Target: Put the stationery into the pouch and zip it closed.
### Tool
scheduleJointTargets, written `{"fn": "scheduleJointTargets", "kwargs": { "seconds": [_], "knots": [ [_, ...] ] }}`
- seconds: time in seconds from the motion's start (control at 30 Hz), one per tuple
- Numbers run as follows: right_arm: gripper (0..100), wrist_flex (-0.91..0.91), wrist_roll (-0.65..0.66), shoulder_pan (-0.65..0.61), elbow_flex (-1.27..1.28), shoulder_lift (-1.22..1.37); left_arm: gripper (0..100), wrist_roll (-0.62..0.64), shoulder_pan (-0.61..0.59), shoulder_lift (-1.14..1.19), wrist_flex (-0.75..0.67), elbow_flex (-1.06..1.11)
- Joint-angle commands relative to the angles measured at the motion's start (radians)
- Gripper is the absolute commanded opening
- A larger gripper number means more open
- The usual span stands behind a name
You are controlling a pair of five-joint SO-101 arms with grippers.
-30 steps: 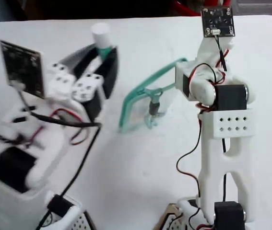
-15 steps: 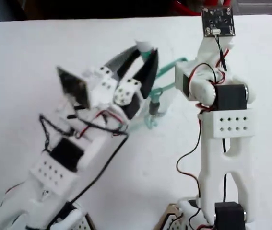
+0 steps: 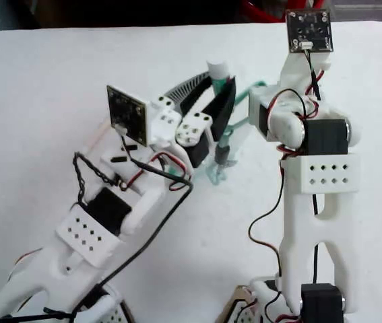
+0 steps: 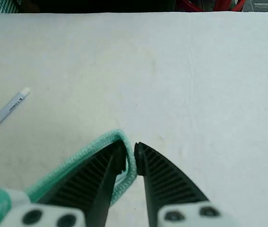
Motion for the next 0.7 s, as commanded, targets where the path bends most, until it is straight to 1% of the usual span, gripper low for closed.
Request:
{"fn": "scheduleJointTargets", "kwargs": {
  "seconds": [0.0,0.1,0.2,0.3,0.43,0.67],
  "knots": [
    [2.1,-0.005,-0.003,0.005,0.006,0.015,2,0.002,0.084,-0.064,0.005,-0.048],
    [2.1,-0.005,-0.003,0.005,0.006,0.015,2,-0.057,0.119,-0.079,0.005,-0.054],
    [2.1,-0.004,-0.002,0.005,0.006,0.015,2,-0.084,0.116,-0.054,0.011,-0.049],
    [2.1,-0.001,-0.002,0.005,0.006,0.015,2,-0.081,0.05,-0.012,0.005,-0.049],
    [2.1,0.001,0.0,0.005,0.006,0.015,2,-0.083,-0.01,0.035,0.005,-0.051],
    [2.1,0.001,0.0,0.005,0.006,0.015,2,-0.084,-0.033,0.117,-0.015,-0.057]
  ]
}}
